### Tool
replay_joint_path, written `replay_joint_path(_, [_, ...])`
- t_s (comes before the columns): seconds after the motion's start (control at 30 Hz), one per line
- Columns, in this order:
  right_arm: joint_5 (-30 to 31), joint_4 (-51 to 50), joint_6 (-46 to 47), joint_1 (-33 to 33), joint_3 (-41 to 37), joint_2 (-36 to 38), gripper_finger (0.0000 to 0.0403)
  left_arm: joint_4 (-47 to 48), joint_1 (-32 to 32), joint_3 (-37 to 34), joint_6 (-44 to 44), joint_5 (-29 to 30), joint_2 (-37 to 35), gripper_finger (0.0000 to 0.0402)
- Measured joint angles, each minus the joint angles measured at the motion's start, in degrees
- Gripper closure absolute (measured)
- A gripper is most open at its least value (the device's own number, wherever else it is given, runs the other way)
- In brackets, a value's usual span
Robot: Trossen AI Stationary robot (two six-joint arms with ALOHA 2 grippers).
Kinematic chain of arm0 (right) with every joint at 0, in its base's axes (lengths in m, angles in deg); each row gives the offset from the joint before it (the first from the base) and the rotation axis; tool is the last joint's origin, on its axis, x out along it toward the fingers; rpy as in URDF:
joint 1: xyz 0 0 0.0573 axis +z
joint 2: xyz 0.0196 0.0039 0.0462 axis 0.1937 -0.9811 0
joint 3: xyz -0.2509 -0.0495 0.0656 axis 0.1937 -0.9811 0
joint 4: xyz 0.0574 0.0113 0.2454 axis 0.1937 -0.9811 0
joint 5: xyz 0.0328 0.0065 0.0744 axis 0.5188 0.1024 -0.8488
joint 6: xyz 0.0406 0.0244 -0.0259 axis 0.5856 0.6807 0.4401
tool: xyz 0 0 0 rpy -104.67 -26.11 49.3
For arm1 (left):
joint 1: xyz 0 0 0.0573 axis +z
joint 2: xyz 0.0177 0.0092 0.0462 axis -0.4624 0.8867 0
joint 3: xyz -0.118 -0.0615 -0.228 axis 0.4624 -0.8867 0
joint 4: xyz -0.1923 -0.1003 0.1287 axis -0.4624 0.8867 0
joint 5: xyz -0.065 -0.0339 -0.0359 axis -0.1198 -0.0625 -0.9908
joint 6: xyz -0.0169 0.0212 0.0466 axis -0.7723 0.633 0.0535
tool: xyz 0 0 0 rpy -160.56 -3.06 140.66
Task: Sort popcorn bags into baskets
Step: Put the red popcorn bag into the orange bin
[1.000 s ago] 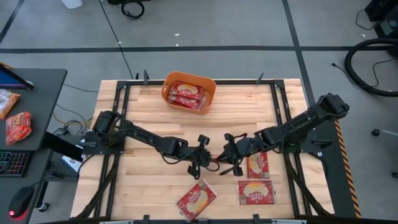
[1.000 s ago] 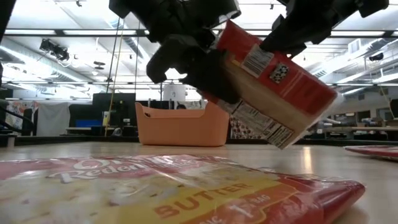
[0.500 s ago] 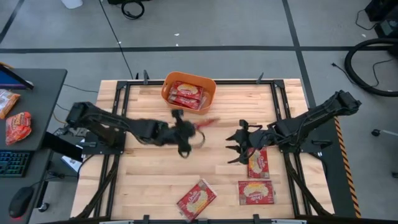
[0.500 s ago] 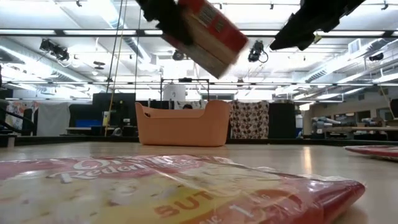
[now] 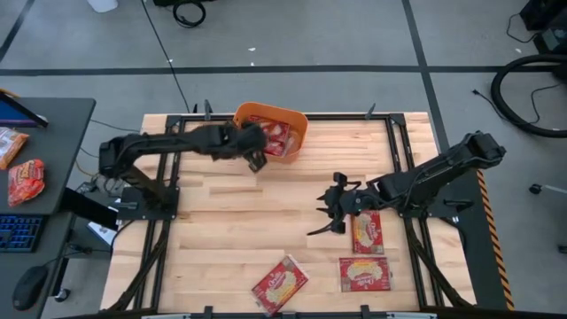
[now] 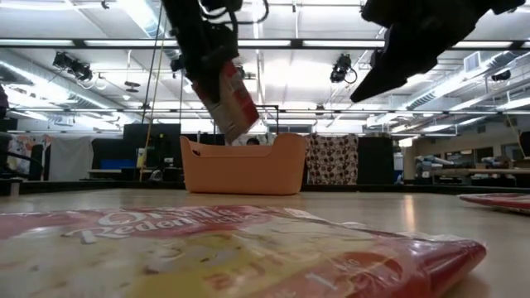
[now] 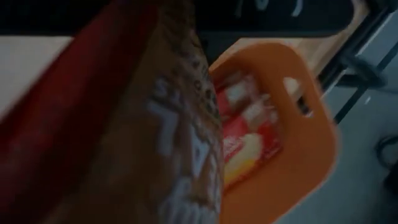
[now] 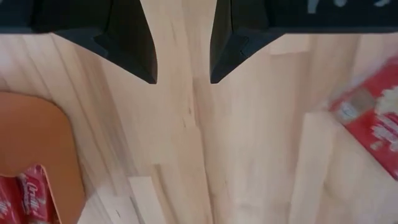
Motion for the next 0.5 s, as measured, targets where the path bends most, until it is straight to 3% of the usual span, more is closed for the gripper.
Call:
replay_joint_path(0.27, [-0.4,2.3,-1.7,-2.7,0.0,-0.9,0.0251,15.4,5.9,13.1,0.0,-0.4,10.6,0.0375])
replay_joint_path(0.5, [-0.5,3.5,-2.2,-3.0,0.0,-1.0,0.0251,21.7,10.6,21.6,0.2,0.0,19.5,0.0375])
